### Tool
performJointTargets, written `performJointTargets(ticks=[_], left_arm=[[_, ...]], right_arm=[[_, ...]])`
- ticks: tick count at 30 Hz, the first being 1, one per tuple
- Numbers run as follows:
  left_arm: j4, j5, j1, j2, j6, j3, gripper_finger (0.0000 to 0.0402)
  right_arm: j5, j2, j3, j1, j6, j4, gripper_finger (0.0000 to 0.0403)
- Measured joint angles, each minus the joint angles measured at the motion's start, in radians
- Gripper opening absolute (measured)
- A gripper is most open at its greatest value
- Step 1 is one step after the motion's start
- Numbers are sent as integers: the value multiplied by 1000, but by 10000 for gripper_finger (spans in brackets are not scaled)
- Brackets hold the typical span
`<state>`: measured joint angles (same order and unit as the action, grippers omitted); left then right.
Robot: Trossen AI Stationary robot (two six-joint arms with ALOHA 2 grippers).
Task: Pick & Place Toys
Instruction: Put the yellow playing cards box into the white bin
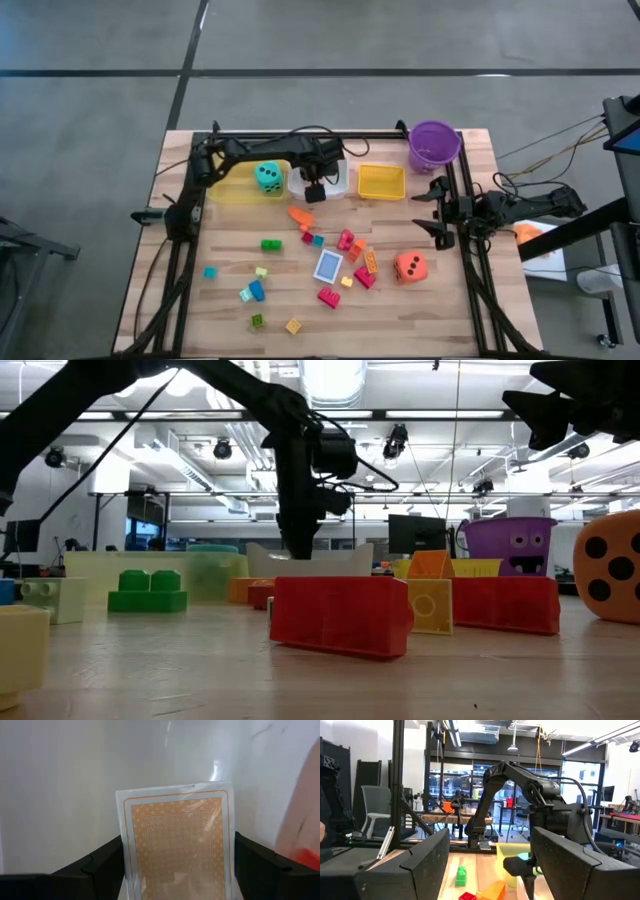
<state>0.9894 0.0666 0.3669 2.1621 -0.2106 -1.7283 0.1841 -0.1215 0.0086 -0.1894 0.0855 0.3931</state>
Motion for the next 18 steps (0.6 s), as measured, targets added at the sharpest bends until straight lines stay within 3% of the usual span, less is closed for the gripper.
performJointTargets(ticks=[18], left_arm=[[-39,-8,34,12,-49,1,291]], right_arm=[[0,0,0,0,1,0,280]])
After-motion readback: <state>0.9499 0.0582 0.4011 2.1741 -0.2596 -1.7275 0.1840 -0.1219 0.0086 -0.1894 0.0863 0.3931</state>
